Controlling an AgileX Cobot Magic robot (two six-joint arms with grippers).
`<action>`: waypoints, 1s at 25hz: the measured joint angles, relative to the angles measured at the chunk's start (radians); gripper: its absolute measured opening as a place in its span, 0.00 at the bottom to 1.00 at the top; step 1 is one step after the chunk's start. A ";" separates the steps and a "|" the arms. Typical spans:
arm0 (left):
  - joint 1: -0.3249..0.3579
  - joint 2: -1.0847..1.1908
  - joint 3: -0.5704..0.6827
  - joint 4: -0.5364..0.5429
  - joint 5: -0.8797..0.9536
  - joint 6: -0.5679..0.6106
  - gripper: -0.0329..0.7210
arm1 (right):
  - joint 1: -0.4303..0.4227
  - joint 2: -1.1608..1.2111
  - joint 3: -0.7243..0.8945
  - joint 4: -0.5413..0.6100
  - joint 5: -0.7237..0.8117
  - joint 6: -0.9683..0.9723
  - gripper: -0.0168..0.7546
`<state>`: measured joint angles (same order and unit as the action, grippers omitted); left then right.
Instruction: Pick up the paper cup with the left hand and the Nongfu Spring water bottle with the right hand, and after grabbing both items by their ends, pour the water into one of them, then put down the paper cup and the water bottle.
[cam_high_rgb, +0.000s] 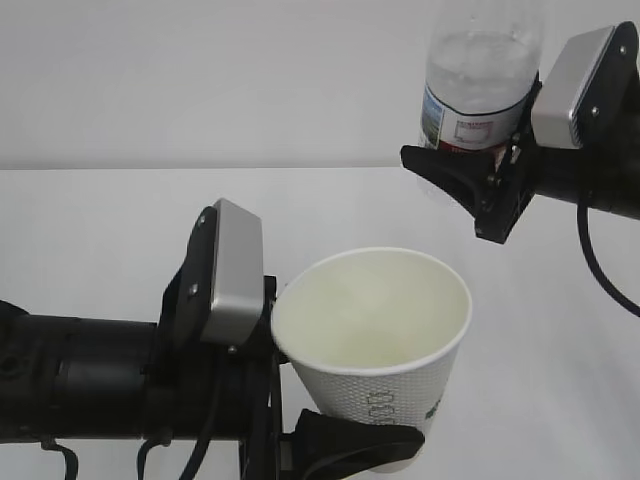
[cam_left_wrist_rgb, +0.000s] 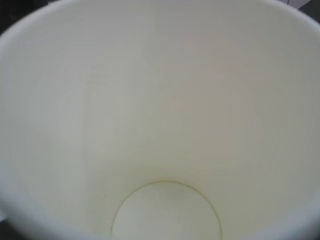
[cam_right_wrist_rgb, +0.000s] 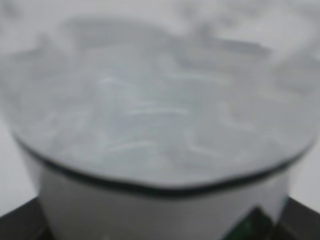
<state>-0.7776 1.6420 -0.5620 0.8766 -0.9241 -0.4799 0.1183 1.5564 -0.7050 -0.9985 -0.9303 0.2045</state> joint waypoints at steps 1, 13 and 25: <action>0.000 0.000 0.000 0.000 0.005 0.004 0.76 | 0.000 0.000 -0.005 0.000 0.002 0.000 0.71; 0.000 0.000 0.000 0.041 0.080 0.064 0.76 | 0.000 0.000 -0.029 -0.003 0.040 -0.014 0.71; 0.000 0.000 0.000 0.030 0.056 0.069 0.76 | 0.000 0.000 -0.029 -0.003 0.040 -0.123 0.71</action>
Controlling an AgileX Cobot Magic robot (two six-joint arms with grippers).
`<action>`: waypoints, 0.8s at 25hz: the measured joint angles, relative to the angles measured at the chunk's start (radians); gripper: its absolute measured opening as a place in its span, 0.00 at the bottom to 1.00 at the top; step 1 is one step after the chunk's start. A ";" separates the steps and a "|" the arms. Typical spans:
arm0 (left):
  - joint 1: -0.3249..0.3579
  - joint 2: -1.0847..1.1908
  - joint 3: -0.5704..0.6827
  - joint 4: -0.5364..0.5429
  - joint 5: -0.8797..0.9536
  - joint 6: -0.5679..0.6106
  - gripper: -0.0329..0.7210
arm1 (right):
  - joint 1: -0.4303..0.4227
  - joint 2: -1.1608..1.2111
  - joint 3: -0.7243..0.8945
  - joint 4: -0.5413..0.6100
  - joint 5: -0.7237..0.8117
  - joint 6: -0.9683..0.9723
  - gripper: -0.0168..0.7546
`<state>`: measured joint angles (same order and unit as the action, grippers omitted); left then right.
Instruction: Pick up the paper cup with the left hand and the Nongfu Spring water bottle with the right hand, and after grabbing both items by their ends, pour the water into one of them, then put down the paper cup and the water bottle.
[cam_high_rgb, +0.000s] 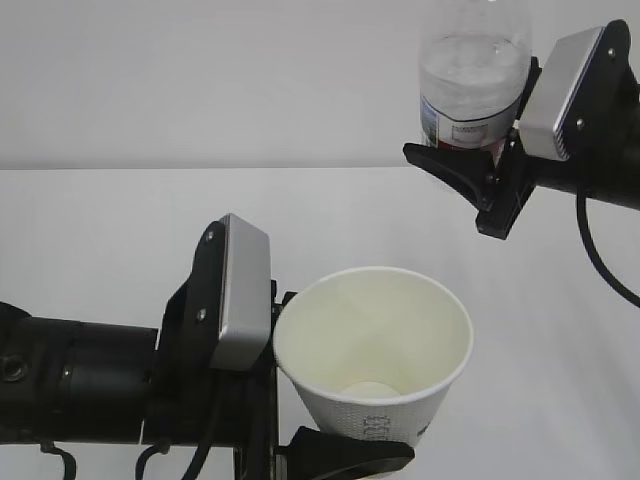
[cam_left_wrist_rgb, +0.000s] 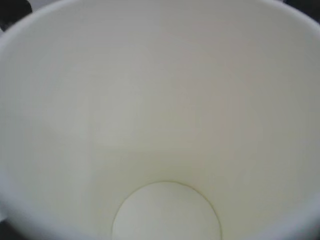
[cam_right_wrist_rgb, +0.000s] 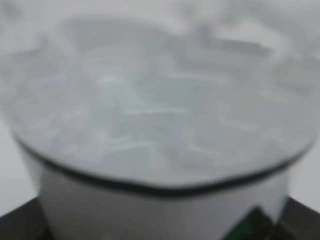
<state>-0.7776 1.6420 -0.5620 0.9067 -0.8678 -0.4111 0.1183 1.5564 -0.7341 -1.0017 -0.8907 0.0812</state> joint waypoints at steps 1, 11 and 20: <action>0.000 0.000 0.000 0.000 -0.002 0.000 0.76 | 0.000 0.000 0.000 0.000 0.000 -0.009 0.71; 0.000 0.000 0.000 -0.002 -0.002 0.002 0.76 | 0.000 0.000 0.000 -0.001 0.000 -0.099 0.71; 0.000 0.000 0.000 -0.033 -0.002 0.002 0.76 | 0.000 0.000 0.000 -0.001 0.000 -0.185 0.71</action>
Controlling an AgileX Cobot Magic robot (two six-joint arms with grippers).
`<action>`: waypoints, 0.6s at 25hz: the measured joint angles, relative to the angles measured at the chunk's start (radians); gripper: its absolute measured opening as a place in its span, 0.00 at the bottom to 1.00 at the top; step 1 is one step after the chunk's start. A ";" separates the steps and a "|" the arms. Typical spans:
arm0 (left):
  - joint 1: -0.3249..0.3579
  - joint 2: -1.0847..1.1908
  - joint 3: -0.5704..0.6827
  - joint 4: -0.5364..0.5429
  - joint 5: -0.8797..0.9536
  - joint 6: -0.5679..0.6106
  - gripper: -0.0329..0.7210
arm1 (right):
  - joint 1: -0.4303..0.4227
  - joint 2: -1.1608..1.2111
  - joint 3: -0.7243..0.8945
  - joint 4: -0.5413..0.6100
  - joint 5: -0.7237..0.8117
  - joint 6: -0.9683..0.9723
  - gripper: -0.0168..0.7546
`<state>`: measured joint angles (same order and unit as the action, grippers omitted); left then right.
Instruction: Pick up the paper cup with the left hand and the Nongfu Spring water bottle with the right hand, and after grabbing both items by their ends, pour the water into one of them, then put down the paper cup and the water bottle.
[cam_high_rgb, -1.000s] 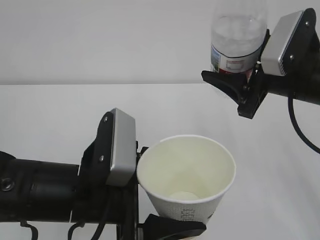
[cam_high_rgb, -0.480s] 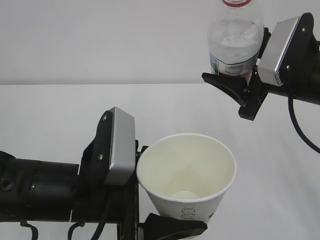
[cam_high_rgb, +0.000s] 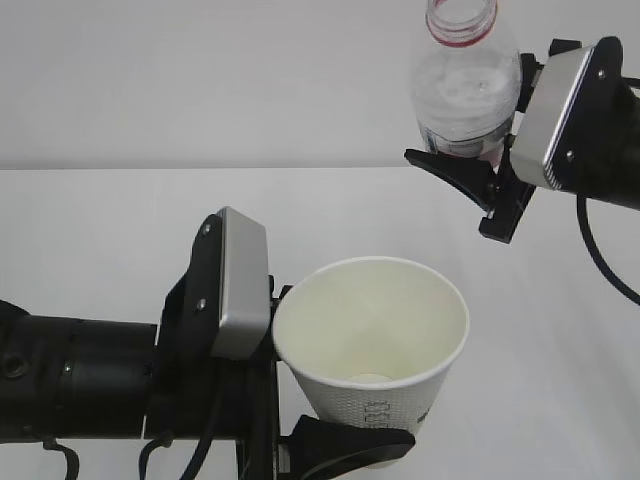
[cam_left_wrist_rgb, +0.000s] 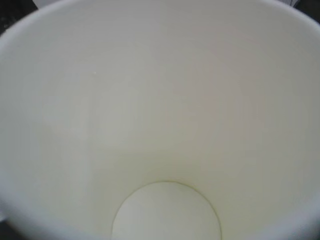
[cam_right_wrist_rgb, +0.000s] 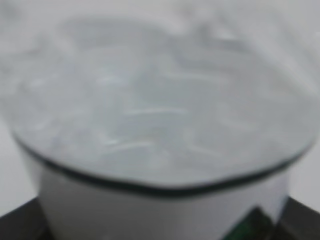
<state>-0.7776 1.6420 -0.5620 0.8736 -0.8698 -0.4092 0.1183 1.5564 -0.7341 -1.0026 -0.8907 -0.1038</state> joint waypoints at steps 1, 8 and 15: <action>0.000 0.000 0.000 0.000 0.000 0.000 0.76 | 0.000 0.000 0.000 0.000 0.000 -0.011 0.71; 0.000 0.000 0.000 -0.012 0.000 0.000 0.76 | 0.000 0.000 0.000 0.000 -0.002 -0.067 0.71; 0.000 0.000 0.000 -0.014 0.000 0.000 0.76 | 0.000 0.000 0.000 0.000 -0.002 -0.130 0.71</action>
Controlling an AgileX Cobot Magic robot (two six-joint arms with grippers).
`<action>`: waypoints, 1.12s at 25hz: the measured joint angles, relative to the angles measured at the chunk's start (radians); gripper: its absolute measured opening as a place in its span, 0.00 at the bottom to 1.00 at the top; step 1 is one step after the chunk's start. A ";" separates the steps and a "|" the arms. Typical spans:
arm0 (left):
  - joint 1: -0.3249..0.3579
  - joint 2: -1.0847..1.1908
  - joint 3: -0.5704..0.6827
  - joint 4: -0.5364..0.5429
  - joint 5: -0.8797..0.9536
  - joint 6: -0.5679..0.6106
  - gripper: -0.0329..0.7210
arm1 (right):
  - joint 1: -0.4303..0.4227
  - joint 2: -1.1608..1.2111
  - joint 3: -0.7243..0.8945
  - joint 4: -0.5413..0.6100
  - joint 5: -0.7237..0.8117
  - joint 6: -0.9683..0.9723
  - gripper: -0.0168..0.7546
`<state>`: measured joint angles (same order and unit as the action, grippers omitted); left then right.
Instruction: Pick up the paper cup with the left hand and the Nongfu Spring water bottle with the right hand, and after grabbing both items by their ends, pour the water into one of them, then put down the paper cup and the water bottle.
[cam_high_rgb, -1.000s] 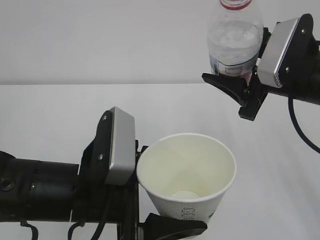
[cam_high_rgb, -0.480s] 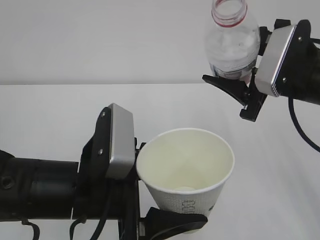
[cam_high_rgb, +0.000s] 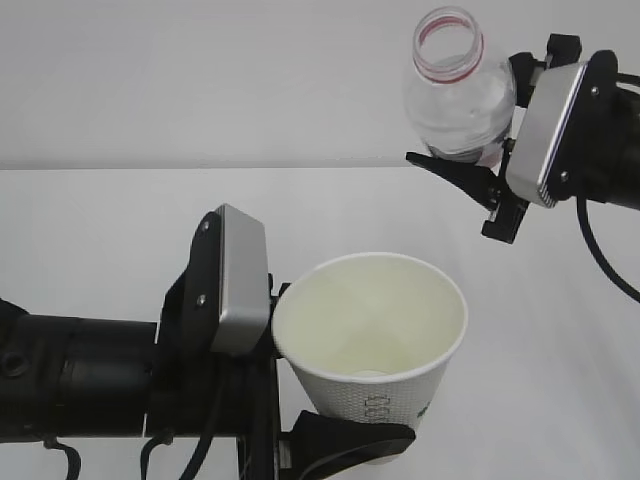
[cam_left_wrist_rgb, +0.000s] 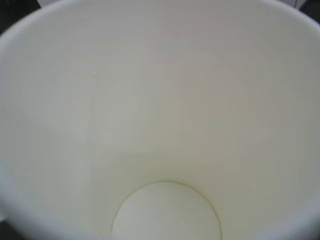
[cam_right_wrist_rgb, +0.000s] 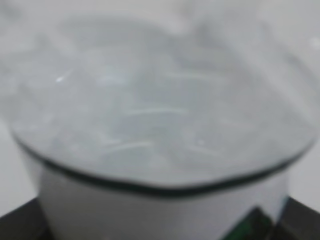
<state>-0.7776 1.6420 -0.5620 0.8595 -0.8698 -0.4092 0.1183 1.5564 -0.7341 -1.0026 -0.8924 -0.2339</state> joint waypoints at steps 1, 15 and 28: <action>0.000 0.000 0.000 0.000 0.000 0.000 0.76 | 0.000 0.000 0.000 0.000 0.000 -0.008 0.71; 0.000 0.000 0.000 0.005 0.000 0.002 0.76 | 0.000 0.000 0.000 0.000 -0.006 -0.174 0.71; 0.000 0.000 0.000 0.006 0.000 0.002 0.76 | 0.000 0.000 0.000 0.047 -0.054 -0.329 0.71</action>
<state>-0.7776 1.6420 -0.5620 0.8652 -0.8698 -0.4075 0.1183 1.5564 -0.7341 -0.9555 -0.9462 -0.5625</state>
